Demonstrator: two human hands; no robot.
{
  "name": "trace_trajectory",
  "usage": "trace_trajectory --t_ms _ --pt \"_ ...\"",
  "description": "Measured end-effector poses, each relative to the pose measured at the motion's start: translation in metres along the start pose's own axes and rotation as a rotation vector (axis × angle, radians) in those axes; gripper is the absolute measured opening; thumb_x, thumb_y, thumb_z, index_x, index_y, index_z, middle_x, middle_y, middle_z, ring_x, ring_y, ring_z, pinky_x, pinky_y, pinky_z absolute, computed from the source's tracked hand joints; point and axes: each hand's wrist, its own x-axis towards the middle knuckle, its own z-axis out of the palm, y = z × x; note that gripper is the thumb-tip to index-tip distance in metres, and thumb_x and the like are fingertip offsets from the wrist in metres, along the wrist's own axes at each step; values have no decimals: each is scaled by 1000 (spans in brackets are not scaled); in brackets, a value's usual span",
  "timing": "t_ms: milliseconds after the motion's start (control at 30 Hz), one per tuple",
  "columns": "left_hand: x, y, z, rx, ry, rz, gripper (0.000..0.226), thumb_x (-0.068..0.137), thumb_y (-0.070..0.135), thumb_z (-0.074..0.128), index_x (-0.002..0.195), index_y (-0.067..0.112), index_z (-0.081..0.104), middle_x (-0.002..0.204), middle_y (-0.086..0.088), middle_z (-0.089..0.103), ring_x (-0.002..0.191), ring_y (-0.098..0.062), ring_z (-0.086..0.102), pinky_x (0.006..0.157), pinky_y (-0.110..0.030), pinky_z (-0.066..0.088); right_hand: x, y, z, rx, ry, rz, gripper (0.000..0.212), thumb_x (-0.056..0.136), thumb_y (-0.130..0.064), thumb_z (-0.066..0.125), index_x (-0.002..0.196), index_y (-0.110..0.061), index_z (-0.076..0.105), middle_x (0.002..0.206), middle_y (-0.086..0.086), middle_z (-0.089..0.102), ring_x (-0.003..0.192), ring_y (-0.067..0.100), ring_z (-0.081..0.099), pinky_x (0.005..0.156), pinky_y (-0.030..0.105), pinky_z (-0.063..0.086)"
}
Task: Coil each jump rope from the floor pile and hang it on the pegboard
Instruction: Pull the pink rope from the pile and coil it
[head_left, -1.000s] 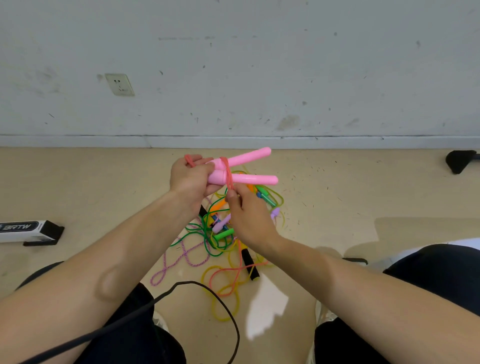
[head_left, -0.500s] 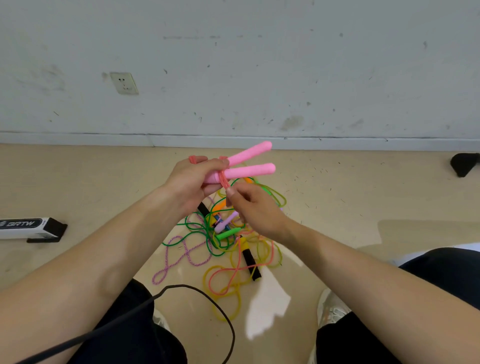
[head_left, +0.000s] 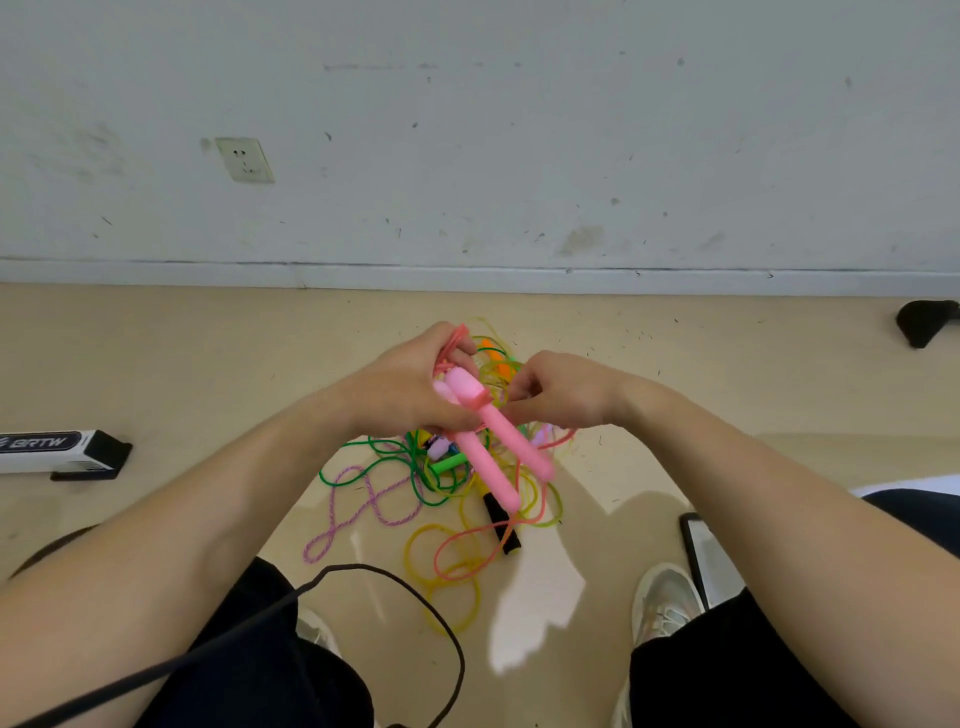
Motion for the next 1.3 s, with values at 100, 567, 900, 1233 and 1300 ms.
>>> trace_trajectory --t_ms 100,567,900,1233,1300 --pt "4 -5 2 68 5 49 68 69 9 90 123 19 50 108 4 66 97 -12 63 84 -37 57 -3 -13 -2 -352 -16 128 45 91 -53 54 71 -13 58 58 0 56 58 22 56 58 32 43" --pt "22 -26 1 195 349 102 70 71 23 87 125 20 42 103 14 58 95 -11 58 83 -28 48 -14 -42 25 923 251 170 19 95 -1 49 105 0 66 73 5 59 42 16 57 55 30 50" --pt "19 -13 11 -687 574 -262 70 78 6 83 131 5 37 125 -7 54 76 -20 68 65 -40 63 -3 -46 89 178 560 -92 60 95 -24 29 154 -31 19 88 9 70 74 29 62 62 45 52" --pt "21 -13 6 -807 603 -342 78 70 7 89 129 6 37 126 -9 61 74 -21 70 63 -35 62 -7 -55 92 100 623 -117 53 102 -19 37 153 -23 25 109 4 64 99 25 55 81 40 40" --pt "24 -10 3 -818 632 -341 77 71 5 87 130 5 36 124 -8 60 79 -20 71 57 -31 60 -10 -56 102 441 653 -85 31 104 -22 39 135 -23 39 98 5 71 100 16 59 81 27 34"
